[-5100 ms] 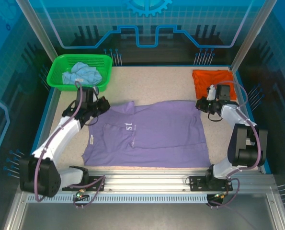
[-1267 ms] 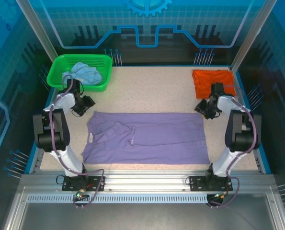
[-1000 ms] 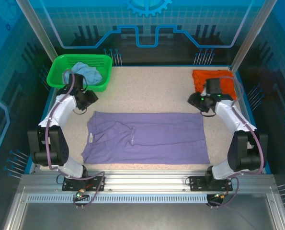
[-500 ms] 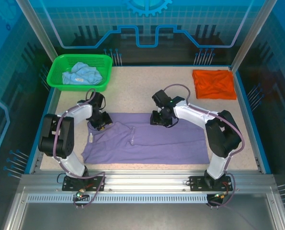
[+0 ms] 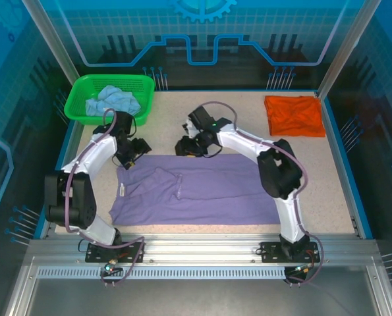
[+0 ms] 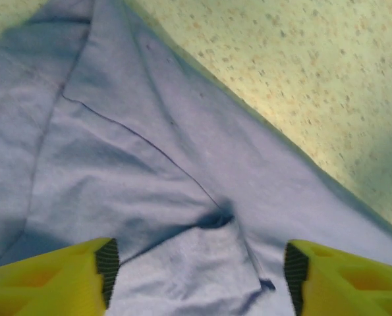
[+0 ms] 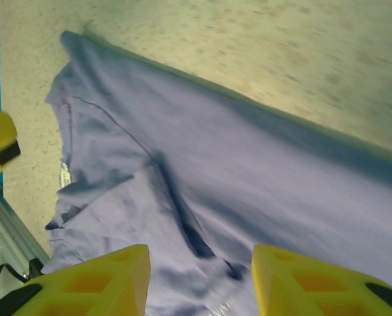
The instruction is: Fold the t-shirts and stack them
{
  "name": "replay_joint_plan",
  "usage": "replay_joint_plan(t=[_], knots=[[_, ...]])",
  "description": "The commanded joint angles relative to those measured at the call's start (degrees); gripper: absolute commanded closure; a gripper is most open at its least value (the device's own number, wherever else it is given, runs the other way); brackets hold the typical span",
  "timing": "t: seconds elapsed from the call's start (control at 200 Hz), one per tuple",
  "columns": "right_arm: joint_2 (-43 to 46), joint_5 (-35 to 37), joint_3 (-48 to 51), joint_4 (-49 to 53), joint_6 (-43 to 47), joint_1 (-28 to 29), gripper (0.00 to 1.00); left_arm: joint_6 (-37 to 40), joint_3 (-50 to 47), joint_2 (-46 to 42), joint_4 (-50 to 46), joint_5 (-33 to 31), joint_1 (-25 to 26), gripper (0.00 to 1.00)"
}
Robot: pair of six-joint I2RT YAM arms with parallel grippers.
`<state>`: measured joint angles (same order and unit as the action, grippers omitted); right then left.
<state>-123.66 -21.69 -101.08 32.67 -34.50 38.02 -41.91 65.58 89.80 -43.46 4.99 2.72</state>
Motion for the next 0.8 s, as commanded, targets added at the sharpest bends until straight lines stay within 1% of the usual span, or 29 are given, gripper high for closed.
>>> replay_joint_plan(t=[0.0,0.035,0.11,0.245,0.335,0.39,0.485,0.66,0.74,0.795], knots=[[-7.2,-4.3,-9.6,6.3,4.3,3.2,0.55,-4.5,-4.5,-0.4,-0.6,7.6,-1.8,0.38],[-9.2,-4.5,-12.8,8.2,5.0,3.8,0.55,-5.1,-6.2,-0.3,0.4,9.4,-2.5,0.42],[-14.0,-4.6,-18.6,11.2,5.2,5.1,0.54,-4.5,-8.0,0.3,1.2,10.6,-3.1,0.47],[-17.4,-2.0,-22.9,11.1,5.0,7.3,0.53,-1.4,-8.7,3.4,3.6,9.0,-4.3,0.51],[-21.1,-1.8,-27.9,13.9,3.7,7.9,0.54,-2.1,-9.3,5.0,3.5,9.2,-6.8,0.55],[-22.3,-1.3,-30.2,15.2,3.7,8.1,0.55,-2.6,-10.3,4.5,4.0,9.3,-8.0,0.56],[-22.8,0.5,-30.5,15.0,4.6,8.3,0.54,-2.2,-11.0,4.4,5.2,8.9,-8.7,0.56],[-22.7,0.2,-28.8,14.8,5.1,8.5,0.56,-1.9,-11.6,6.1,6.2,11.1,-8.7,0.56],[-22.2,-0.2,-27.6,14.2,5.4,8.7,0.57,-0.8,-11.9,6.2,5.7,10.1,-8.7,0.56],[-22.4,-1.0,-27.6,14.3,5.4,8.8,0.59,-0.5,-12.0,6.3,5.5,9.5,-8.8,0.56]])
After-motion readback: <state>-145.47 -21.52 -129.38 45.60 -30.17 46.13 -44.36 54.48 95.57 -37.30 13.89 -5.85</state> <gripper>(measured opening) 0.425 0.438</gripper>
